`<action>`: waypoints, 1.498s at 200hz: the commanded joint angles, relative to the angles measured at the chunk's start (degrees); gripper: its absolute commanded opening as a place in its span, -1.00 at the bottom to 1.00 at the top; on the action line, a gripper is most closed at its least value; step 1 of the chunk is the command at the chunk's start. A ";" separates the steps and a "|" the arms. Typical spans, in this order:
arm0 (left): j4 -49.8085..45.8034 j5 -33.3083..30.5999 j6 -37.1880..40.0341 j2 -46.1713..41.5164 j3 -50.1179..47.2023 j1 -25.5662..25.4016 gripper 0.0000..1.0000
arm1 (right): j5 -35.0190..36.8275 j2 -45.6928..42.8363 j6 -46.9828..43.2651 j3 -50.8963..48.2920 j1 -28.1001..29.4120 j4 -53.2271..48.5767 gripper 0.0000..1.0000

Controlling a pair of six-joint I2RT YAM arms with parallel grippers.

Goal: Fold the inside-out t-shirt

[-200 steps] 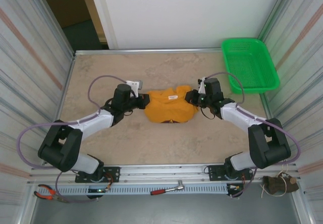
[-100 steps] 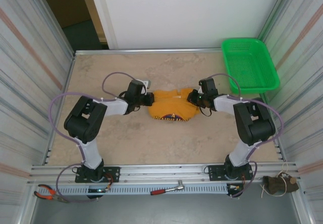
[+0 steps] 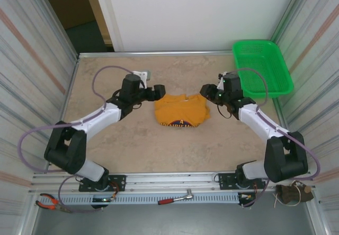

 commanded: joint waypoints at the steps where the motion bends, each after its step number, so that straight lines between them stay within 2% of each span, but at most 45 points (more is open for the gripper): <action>1: 6.22 7.47 -8.70 3.23 -1.73 -3.16 0.67 | -3.85 3.41 6.40 -3.05 4.02 4.66 -0.41; 31: 15.91 13.12 -15.25 13.59 -4.16 -3.95 0.64 | -3.78 10.13 12.60 -8.15 5.72 17.26 -0.61; 57: 17.28 10.67 -14.42 19.45 -7.14 -3.60 0.62 | -0.78 14.00 14.41 -13.92 3.92 21.86 -0.69; 78: 17.51 9.53 -13.46 21.52 -9.52 -3.33 0.60 | -1.64 17.00 17.06 -18.28 1.77 26.61 -0.71; 104: 16.62 8.34 -12.34 18.49 -11.01 -3.33 0.61 | -4.85 15.48 18.39 -20.10 0.06 29.21 -0.71; 143: 8.85 6.31 -9.47 7.85 -6.17 -5.91 0.66 | -4.72 4.80 11.71 -13.80 0.90 16.49 -0.69; 165: 9.16 6.86 -9.79 7.31 -3.04 -6.65 0.67 | -4.71 4.95 8.85 -9.04 0.85 13.01 -0.68; 192: 12.22 8.07 -11.23 8.81 -2.77 -7.85 0.67 | -5.90 8.35 9.97 -8.92 0.91 15.59 -0.71; 254: 25.50 6.26 -17.49 13.08 -15.02 -9.67 0.67 | -3.97 11.98 14.27 -20.43 0.92 27.31 -0.72; 277: 25.69 5.98 -17.76 13.93 -16.19 -8.92 0.66 | -6.76 12.56 14.53 -20.28 0.05 27.93 -0.74; 299: 20.95 5.03 -16.04 8.04 -15.50 -8.07 0.68 | -8.85 8.08 12.78 -18.14 -0.41 23.00 -0.74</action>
